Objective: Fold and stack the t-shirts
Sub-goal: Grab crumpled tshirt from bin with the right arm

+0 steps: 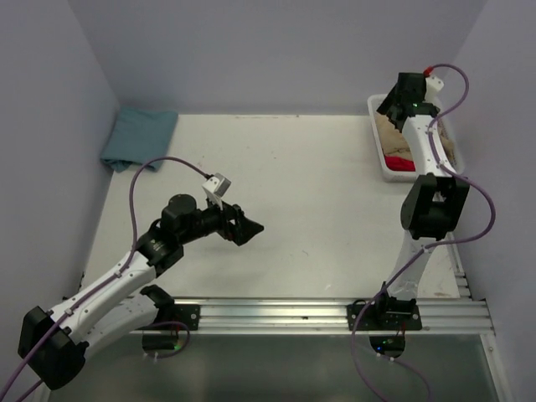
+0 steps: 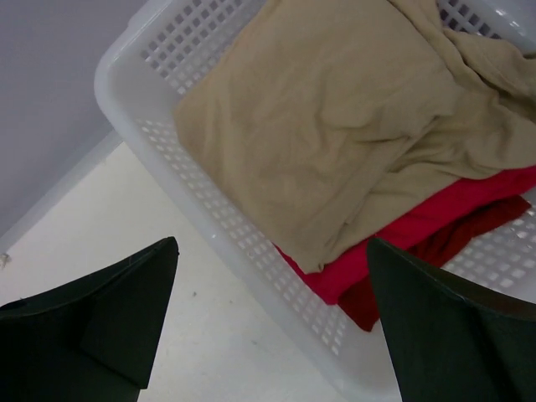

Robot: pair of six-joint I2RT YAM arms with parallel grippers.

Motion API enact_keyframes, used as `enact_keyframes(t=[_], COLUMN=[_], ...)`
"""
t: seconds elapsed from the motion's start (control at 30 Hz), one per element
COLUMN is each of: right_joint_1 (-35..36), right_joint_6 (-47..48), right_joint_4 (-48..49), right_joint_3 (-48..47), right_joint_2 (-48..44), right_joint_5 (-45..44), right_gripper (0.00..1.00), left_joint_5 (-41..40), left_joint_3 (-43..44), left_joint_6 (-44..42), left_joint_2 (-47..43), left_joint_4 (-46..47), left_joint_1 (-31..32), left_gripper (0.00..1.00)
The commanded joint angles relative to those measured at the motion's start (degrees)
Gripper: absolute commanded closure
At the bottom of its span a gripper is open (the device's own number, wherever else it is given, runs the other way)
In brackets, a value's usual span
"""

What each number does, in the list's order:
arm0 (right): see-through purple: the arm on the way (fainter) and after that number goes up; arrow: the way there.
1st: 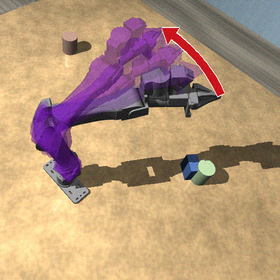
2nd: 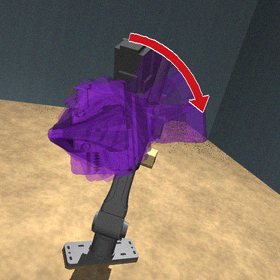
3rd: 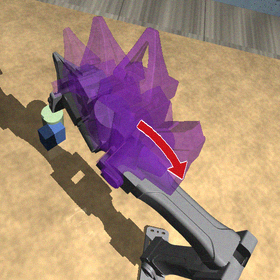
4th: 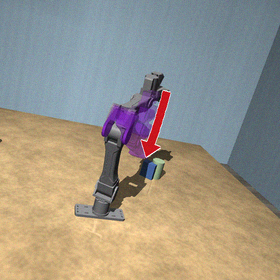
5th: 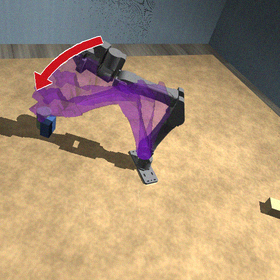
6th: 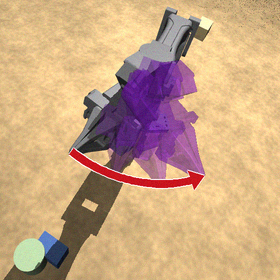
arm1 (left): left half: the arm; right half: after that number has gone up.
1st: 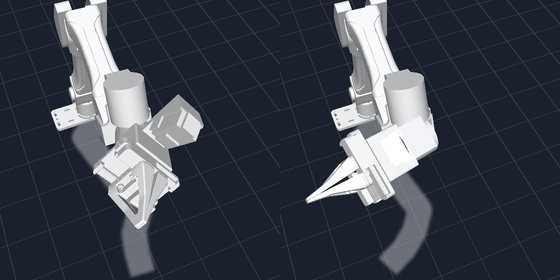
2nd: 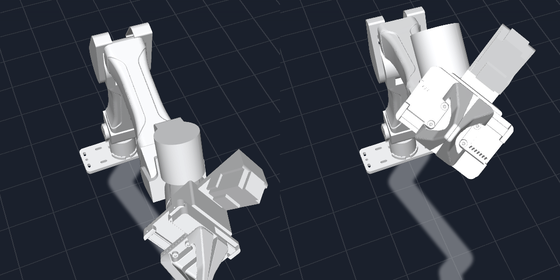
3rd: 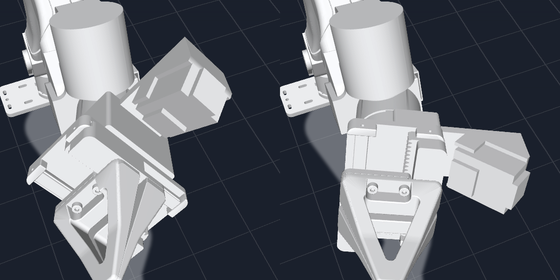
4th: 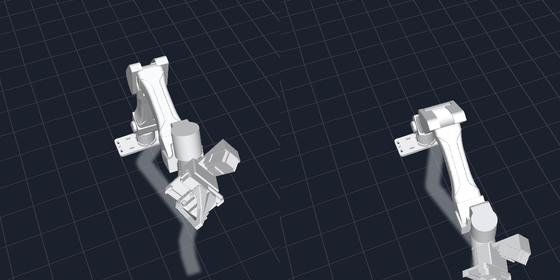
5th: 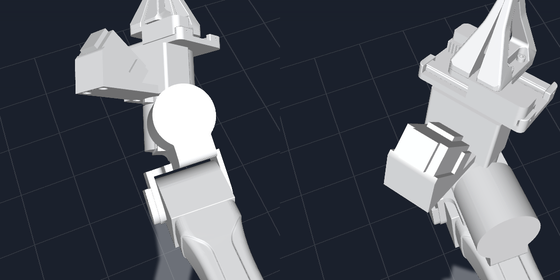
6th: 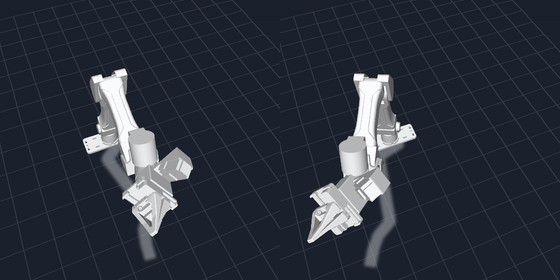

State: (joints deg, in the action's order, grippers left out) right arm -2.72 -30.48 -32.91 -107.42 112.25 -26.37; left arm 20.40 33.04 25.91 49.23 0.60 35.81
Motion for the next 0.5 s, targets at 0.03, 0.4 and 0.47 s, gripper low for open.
enact_keyframes(t=[0.03, 0.4, 0.47], right_joint_1=[-2.11, -8.70, -9.40], right_joint_6=[-1.59, -6.61, -6.70], right_joint_4=[-4.89, -5.15, -5.33], right_joint_3=[-9.90, -8.87, -9.30], right_joint_2=[7.80, 12.56, 13.43], right_joint_5=[5.97, 1.78, 1.15], right_gripper=[0.01, 0.01, 0.01], left_joint_5=[-1.59, -1.77, -1.68], left_joint_3=[-1.66, -1.92, -1.66], left_joint_6=[1.07, 1.69, 2.04], left_joint_2=[-2.64, -2.57, -2.04], left_joint_4=[-0.43, -2.89, -2.89], left_joint_1=[0.31, 0.40, 0.40], left_gripper=[0.00, 0.00, 0.00])
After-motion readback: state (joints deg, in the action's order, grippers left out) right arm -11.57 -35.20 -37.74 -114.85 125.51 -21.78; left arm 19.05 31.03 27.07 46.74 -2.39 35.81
